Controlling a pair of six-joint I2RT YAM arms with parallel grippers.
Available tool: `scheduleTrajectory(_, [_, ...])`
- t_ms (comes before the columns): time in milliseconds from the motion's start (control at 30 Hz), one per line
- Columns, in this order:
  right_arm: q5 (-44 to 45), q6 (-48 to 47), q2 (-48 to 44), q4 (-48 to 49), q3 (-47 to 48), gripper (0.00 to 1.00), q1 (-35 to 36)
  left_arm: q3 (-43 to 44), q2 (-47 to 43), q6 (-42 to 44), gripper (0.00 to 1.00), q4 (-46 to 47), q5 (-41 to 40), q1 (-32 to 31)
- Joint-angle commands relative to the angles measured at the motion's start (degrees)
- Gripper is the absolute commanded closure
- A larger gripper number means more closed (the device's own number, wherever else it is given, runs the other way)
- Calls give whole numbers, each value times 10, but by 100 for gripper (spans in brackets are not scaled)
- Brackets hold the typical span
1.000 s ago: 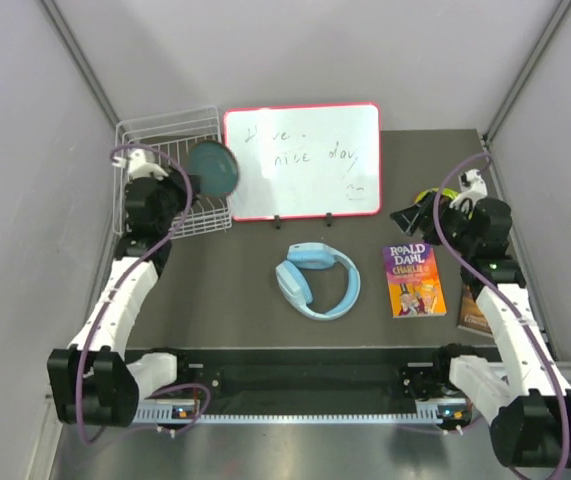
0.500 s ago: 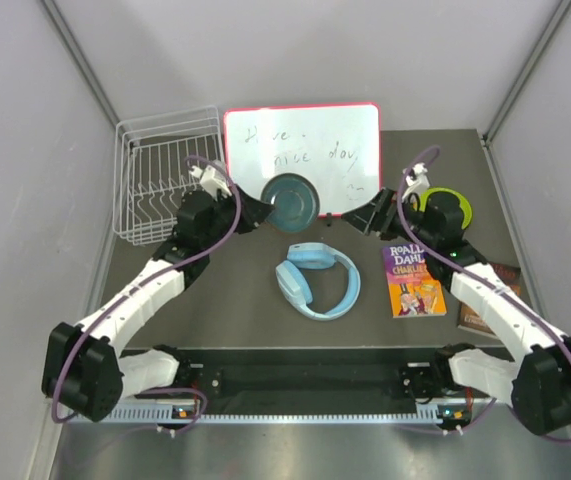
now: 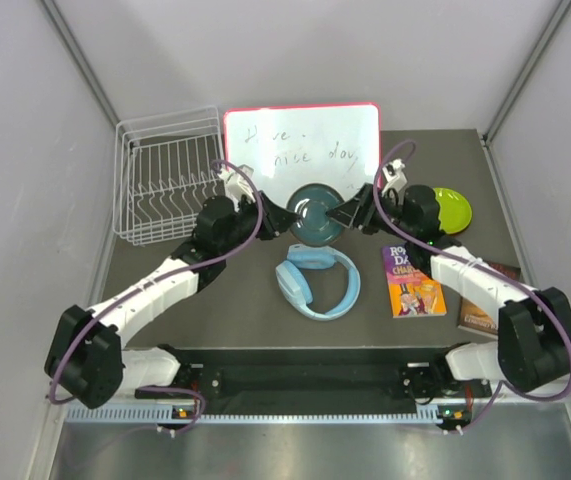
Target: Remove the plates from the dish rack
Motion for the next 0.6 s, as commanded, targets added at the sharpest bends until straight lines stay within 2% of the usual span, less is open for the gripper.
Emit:
scheduleTrajectory(0, [-45, 31, 19, 110, 14, 41, 9, 5, 10, -15, 100, 109, 26, -4])
scheduleTrajectory(133, [-82, 66, 32, 191, -3, 76, 9, 1, 31, -21, 100, 126, 43, -4])
scheduleTrajectory(167, [-85, 69, 32, 200, -14, 94, 9, 1, 37, -21, 100, 131, 49, -4])
scheduleTrajectory(200, [-87, 74, 32, 208, -18, 100, 9, 1, 45, -21, 100, 140, 54, -4])
scheduleTrajectory(267, [-93, 82, 28, 224, -31, 100, 8, 2, 55, -25, 100, 141, 57, -4])
scheduleTrajectory(367, [-75, 81, 4, 212, -48, 100, 2, 7, 76, -19, 74, 143, 69, -4])
scheduleTrajectory(400, [-68, 78, -7, 200, -52, 100, -11, 11, 83, -13, 68, 138, 71, -4])
scheduleTrajectory(433, [-61, 66, -18, 179, -53, 100, -19, 14, 85, -6, 55, 122, 71, -4])
scheduleTrajectory(467, [-41, 57, -46, 156, -52, 100, -30, 16, 86, 15, 48, 109, 64, -4])
scheduleTrajectory(500, [-32, 47, -60, 99, -49, 100, -55, 22, 81, 29, 46, 93, 56, -4])
scheduleTrajectory(533, [-25, 25, -77, 73, -46, 100, -72, 22, 77, 44, 22, 57, 45, -4])
scheduleTrajectory(567, [-15, 16, -109, 50, -42, 100, -90, 24, 71, 84, 2, 37, 31, -4])
